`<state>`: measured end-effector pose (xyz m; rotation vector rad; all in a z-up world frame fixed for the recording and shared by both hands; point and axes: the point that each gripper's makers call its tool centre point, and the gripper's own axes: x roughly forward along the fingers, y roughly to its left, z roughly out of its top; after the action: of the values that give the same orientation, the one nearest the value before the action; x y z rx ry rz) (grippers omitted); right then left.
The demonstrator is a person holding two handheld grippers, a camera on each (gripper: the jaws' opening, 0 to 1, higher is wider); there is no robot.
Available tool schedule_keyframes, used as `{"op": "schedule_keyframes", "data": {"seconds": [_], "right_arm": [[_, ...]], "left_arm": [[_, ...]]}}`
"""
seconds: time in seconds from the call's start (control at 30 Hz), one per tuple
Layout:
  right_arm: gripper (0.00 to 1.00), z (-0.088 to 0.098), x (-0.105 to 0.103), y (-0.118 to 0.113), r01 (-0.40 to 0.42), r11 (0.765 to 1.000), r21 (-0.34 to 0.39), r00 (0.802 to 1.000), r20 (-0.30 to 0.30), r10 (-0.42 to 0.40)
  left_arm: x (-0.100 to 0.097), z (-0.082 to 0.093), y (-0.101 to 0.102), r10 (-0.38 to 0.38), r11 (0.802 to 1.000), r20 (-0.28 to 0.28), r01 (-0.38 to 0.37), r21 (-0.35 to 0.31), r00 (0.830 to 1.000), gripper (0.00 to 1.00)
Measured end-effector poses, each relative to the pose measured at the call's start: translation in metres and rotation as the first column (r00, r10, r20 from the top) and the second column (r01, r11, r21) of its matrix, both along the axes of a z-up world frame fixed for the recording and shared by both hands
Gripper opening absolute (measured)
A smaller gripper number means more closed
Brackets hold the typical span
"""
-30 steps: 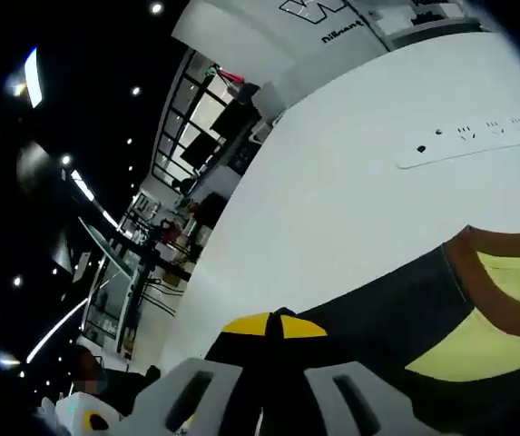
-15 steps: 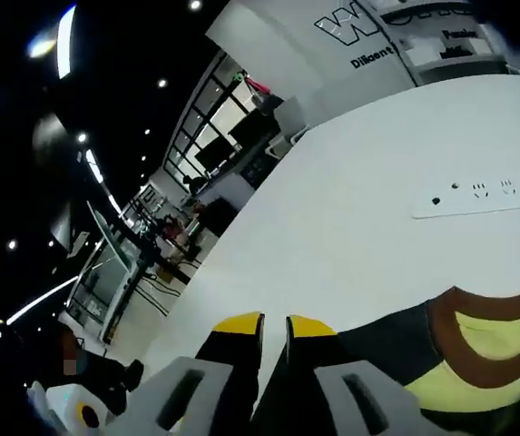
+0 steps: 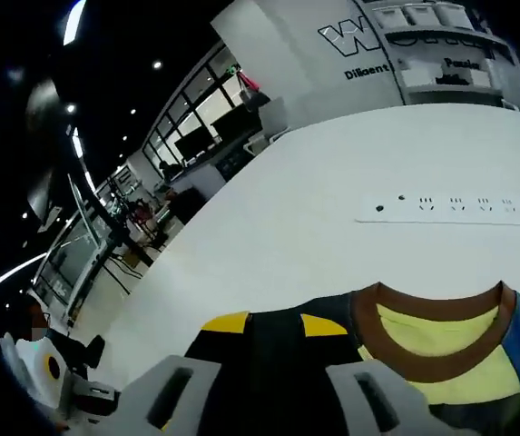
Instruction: Fold the garment on the visible template until the final outline fits inside the template.
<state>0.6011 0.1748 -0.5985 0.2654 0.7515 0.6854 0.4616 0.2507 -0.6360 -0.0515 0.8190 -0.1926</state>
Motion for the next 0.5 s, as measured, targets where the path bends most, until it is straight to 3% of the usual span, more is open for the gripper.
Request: {"op": "schedule_keyframes", "data": {"seconds": [0.33,0.5], "right_arm": [[0.39,0.006,-0.012,-0.038,0.042,0.993,-0.106,0.995,0.096,-0.032],[0.41,0.003,-0.023,-0.069,0.09,0.98,-0.176,0.99,0.126,-0.068]], "left_arm": [[0.008,0.011,-0.001,-0.028,1.0,0.055,0.029,-0.013,0.998,0.33],[0.016,0.015,-0.008,-0.079,0.997,0.075,0.08,-0.004,0.994,0.48]]}}
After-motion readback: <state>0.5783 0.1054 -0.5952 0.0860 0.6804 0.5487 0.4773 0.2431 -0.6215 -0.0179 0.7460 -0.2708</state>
